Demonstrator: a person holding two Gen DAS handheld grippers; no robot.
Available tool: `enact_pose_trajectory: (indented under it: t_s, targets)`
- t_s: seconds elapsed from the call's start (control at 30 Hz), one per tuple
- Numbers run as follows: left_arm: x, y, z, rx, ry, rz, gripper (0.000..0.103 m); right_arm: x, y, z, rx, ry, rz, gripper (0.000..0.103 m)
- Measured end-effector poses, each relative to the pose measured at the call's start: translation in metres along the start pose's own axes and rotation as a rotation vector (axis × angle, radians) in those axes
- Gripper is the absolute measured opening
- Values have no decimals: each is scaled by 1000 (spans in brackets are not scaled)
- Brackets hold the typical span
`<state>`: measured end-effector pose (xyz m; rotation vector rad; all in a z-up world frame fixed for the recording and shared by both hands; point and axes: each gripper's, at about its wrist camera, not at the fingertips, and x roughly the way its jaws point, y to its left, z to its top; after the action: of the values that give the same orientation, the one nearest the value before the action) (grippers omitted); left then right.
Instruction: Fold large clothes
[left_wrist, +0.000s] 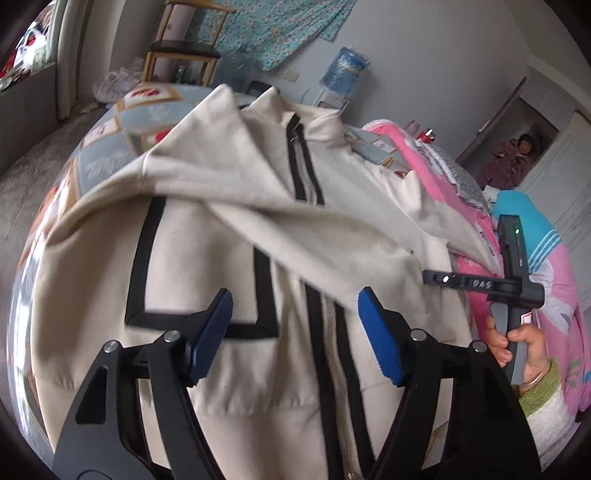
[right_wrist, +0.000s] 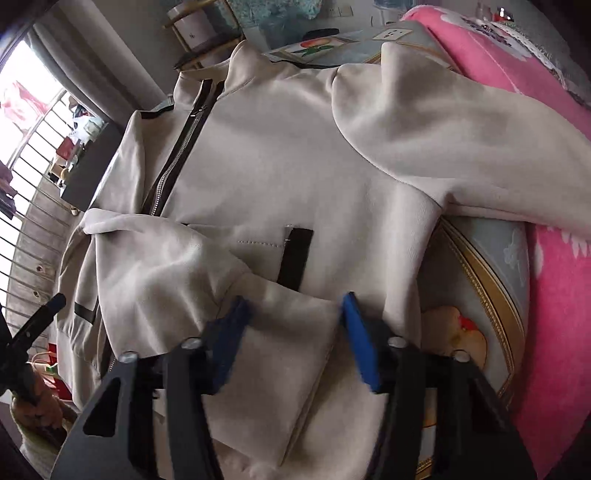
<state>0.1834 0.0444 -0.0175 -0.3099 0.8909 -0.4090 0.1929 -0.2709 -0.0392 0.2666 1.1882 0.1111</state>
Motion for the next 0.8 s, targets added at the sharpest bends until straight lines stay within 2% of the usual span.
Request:
enact_pose_trajectory:
  t_s: [0.1,0.17,0.23,0.3,0.37,0.43,0.5,0.57,0.63,0.7,0.77,0.8]
  targets:
    - [11,-16,35,64,-11,-36,66,-3,-3,-1,9,-8,21,22]
    - [37,-29,62,113,52,-65,68,-10,-3,2,26,-23,67,13]
    - [65,-39,83,152,122,-49,68,-25,1,5,28,-62,122,11]
    - [81,-41,100,144,146,-41,68,-49,9,5,-2,-122,230,11]
    - [86,-39,113,91,166,-85,68,-78,27,-6,-114,-172,324,11]
    - [77,-39,120,75,142,-126,68,-98,48,-25,-248,-179,392,11]
    - [64,-44,119,105,121,-139,68,-110,74,-54,-398,-159,437,11]
    - [57,-50,109,132,140,-160,68,-108,100,-90,-530,-65,462,10]
    - [51,-54,91,170,184,-156,68,-99,117,-121,-608,21,458,10]
    - [45,-51,68,196,217,-131,68,-89,122,-141,-605,81,421,10]
    - [39,-42,42,194,249,-109,68,-85,109,-154,-525,117,413,10]
    - [35,-37,30,194,258,-91,68,-84,103,-155,-479,117,421,14]
